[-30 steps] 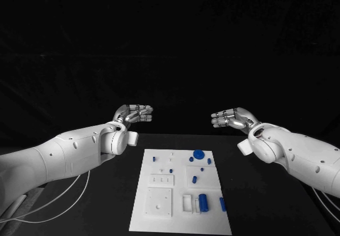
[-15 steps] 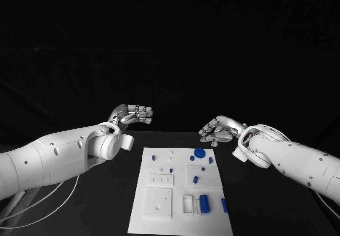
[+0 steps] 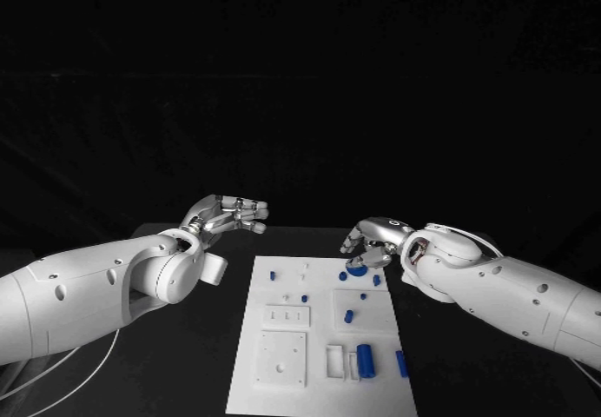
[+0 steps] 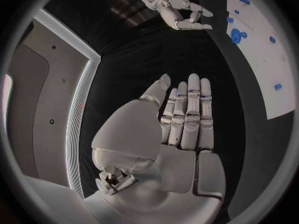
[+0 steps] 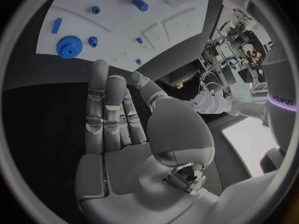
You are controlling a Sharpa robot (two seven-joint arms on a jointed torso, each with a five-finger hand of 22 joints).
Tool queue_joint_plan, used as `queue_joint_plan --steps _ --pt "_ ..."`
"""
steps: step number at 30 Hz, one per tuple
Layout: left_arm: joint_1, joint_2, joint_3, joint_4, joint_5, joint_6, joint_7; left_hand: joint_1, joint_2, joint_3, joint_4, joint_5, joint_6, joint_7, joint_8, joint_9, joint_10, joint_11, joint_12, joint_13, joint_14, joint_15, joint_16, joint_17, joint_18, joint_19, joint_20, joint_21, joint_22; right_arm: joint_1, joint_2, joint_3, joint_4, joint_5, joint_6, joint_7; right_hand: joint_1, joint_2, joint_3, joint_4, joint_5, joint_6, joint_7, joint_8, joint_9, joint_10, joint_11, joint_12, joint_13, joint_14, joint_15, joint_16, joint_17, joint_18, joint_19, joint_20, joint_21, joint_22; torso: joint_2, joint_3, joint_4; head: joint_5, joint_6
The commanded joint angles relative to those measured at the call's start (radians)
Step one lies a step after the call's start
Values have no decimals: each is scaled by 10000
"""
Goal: Assemble the parts on the task board
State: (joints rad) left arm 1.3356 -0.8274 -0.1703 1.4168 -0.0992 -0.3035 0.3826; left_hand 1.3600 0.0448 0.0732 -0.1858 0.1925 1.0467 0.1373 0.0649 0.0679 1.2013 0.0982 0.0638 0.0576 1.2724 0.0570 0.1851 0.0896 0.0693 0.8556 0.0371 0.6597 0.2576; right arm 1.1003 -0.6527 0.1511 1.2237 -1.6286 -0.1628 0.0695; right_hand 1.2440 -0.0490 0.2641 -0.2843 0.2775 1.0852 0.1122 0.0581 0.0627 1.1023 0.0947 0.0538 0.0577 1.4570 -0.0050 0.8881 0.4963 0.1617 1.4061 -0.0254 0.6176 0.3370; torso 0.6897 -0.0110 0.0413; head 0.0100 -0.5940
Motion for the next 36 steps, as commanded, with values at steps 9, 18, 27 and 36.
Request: queue_joint_plan --steps 9,18,27,36 --pt "138 -113 46 477 -317 257 -28 -168 -4 -18 -85 -42 -125 21 -23 -10 -180 34 -48 12 -106 22 79 7 -93 -23 23 -12 -118 -197 274 5 -135 -2896 -167 -1480 171 -277 166 17 -302 -259 -29 34 -2 -431 87 37 3 -93 100 205 -215 5 105 91 -161 255 335 24 141 -162 64" --pt "215 -218 109 702 -380 224 -40 -221 -20 -60 -78 -50 -160 33 -22 -10 -264 60 -47 13 -120 34 103 -7 -94 29 36 -62 -254 -397 485 5 -417 -3624 -228 -1806 524 -532 -37 255 -338 -896 -76 26 -18 -1109 149 31 -10 -109 154 263 -333 60 340 156 -562 247 536 41 236 -284 104" --pt "261 -301 129 820 -456 -129 72 -257 -61 -159 -27 -34 -174 30 -25 -12 -275 58 -46 14 -91 25 136 -22 -96 145 35 -133 -471 -444 597 6 -658 -3876 -352 -1727 345 -418 295 36 -424 -575 -73 30 -12 -604 30 37 2 -118 67 457 -312 19 489 73 -722 466 705 24 275 -313 206" --pt "274 -368 137 971 -448 -204 99 -274 -53 -163 -8 -31 -180 36 -24 -12 -287 66 -48 13 -87 28 136 -25 -98 168 32 -143 -506 -463 700 6 -817 -3954 -526 -1682 200 -422 848 17 -524 -388 -57 30 -12 -427 25 35 -1 -136 72 573 -346 8 450 71 -756 844 910 26 322 -252 298"
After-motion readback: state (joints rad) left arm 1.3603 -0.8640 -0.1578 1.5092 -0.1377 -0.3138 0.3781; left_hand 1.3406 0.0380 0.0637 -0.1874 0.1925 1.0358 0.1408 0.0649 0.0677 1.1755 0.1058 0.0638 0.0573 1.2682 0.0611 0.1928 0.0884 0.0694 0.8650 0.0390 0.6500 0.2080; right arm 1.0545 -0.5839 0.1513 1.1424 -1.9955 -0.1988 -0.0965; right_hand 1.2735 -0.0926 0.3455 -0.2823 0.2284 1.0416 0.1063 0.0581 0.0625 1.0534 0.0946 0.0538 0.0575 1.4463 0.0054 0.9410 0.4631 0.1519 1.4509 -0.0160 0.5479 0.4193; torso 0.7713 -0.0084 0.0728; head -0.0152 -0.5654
